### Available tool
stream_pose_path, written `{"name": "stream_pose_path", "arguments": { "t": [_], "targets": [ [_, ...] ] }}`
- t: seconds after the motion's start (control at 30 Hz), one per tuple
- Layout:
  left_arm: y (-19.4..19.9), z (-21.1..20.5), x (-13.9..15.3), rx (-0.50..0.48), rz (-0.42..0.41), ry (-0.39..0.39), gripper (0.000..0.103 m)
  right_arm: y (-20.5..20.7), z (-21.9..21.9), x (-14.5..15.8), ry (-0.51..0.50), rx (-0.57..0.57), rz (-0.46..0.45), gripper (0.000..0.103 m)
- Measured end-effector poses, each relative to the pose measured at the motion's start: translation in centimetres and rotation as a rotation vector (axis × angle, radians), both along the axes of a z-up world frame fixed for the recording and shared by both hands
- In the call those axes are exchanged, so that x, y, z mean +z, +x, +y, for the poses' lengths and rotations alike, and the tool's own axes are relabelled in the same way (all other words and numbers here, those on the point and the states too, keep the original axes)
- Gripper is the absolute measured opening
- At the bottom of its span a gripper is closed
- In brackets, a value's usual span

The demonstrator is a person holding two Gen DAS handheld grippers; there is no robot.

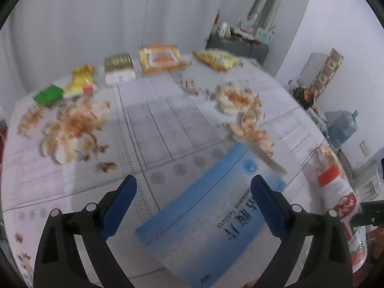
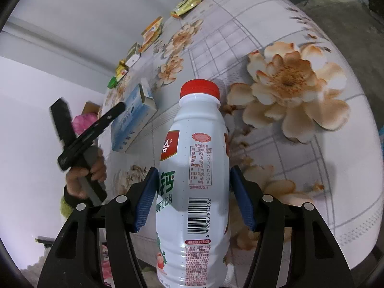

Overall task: Collect trash
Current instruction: 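Grasp the white milk bottle with the right tool while the left tool grasps the blue medicine box, then lift the medicine box and milk bottle off the table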

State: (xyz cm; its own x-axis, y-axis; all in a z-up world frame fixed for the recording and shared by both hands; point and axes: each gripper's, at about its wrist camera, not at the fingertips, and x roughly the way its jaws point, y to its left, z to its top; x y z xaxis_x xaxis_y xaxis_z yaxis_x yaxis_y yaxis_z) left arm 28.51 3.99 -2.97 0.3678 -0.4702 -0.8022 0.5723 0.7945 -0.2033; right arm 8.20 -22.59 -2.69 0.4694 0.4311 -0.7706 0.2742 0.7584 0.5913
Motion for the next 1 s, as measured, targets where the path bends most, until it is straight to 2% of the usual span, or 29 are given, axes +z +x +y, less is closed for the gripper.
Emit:
{"name": "stream_pose_path", "arguments": {
  "t": [0.1, 0.27, 0.33, 0.47, 0.53, 0.6, 0.63, 0.73, 0.8, 0.9, 1.0],
  "targets": [
    [-0.9, 0.6, -0.4, -0.02, 0.091, -0.065, 0.094, -0.5, -0.2, 0.1, -0.006, -0.001, -0.002, 0.058],
    [-5.0, 0.4, 0.1, -0.121, 0.129, -0.091, 0.094, -0.1, 0.1, 0.0, -0.008, 0.003, -0.007, 0.058],
    [-5.8, -0.3, 0.5, -0.125, 0.099, -0.069, 0.094, -0.2, 0.0, 0.0, -0.008, 0.001, -0.008, 0.058],
    [-5.6, -2.8, 0.2, -0.092, 0.03, 0.055, 0.094, -0.4, -0.1, 0.0, -0.009, -0.011, -0.008, 0.058],
    [-5.3, -3.4, -0.2, -0.088, 0.027, 0.072, 0.093, -0.6, -0.1, 0.1, -0.012, -0.015, -0.008, 0.058],
    [-5.1, -3.9, -0.6, -0.068, 0.027, 0.102, 0.077, -0.7, 0.0, 0.2, -0.019, -0.015, -0.01, 0.058],
    [-5.1, -4.0, -0.6, -0.051, 0.014, 0.11, 0.076, -0.7, 0.0, 0.2, -0.023, -0.012, -0.011, 0.058],
    [-5.8, -3.6, -0.5, -0.038, 0.032, 0.089, 0.075, -1.0, 0.1, 0.3, -0.031, -0.009, -0.017, 0.057],
    [-7.0, -3.3, -0.4, -0.034, 0.04, 0.105, 0.075, -1.4, 0.1, 0.2, -0.027, -0.008, -0.015, 0.057],
    [-9.9, -2.5, -0.1, -0.025, 0.056, 0.113, 0.075, -3.0, -0.1, 0.3, -0.034, -0.008, -0.017, 0.057],
    [-13.7, -0.7, 0.0, 0.0, 0.093, 0.083, 0.075, -4.9, -0.2, 0.4, -0.04, -0.007, -0.015, 0.057]
  ]
}}
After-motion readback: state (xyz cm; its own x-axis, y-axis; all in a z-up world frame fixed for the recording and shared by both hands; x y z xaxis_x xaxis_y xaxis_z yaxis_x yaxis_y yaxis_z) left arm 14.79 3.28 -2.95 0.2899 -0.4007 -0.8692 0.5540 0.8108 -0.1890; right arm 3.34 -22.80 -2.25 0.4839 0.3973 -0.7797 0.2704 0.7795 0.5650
